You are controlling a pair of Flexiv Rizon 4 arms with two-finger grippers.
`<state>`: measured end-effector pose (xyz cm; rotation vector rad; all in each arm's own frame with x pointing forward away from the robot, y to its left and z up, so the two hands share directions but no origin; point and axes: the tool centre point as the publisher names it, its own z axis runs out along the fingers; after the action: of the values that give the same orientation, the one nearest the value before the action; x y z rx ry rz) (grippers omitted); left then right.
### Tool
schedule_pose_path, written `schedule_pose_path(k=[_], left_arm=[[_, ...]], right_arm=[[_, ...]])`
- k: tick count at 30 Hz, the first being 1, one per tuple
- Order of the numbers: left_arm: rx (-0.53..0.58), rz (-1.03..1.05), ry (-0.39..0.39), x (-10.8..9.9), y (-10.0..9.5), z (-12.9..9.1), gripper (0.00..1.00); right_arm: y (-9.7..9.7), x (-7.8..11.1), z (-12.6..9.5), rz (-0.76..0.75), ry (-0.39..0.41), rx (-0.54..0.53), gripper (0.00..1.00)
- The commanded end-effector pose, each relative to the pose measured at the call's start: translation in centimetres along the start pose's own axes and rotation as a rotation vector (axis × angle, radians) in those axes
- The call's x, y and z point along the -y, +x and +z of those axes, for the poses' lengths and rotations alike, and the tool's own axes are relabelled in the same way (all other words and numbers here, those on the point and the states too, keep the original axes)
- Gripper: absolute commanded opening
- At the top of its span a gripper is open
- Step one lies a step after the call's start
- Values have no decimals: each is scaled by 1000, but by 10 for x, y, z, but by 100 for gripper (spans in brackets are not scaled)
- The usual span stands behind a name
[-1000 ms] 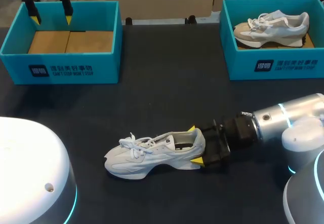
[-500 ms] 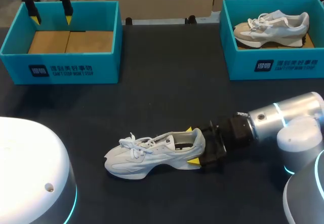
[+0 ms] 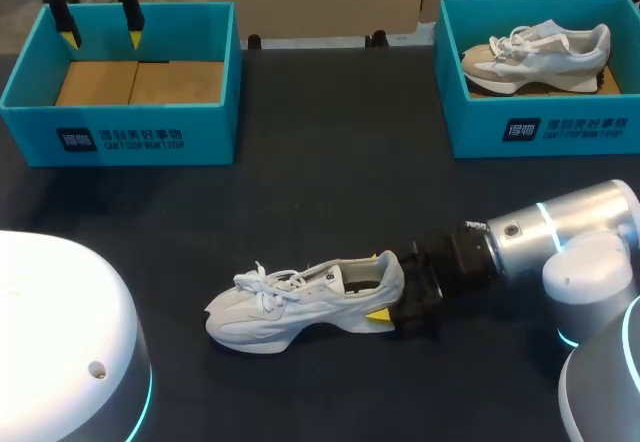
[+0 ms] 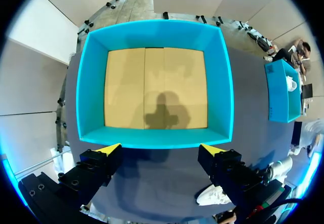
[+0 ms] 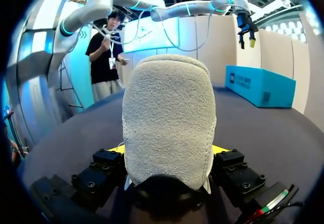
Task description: Take the shoe out of the shoebox, open the shoe tongue, remove and reinsert the insole, then place the shoe into the shoebox
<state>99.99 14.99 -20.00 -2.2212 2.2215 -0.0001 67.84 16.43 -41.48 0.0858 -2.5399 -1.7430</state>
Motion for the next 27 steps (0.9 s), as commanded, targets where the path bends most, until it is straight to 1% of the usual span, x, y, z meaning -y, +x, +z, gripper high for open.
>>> schedule_pose_path(k=[1, 3, 11, 19, 27], left_arm=[[0, 0, 0, 0, 0, 0, 100], [0, 0, 0, 0, 0, 0, 100], [0, 0, 0, 0, 0, 0, 100], [0, 0, 0, 0, 0, 0, 100], [0, 0, 0, 0, 0, 0, 100]], right_arm=[[1, -2, 5, 4, 3, 29, 0], [3, -2, 5, 11, -5, 54, 0], [7, -1, 4, 21, 6, 92, 0], [9, 0, 3, 20, 6, 104, 0], [7, 1, 3, 21, -4, 93, 0]])
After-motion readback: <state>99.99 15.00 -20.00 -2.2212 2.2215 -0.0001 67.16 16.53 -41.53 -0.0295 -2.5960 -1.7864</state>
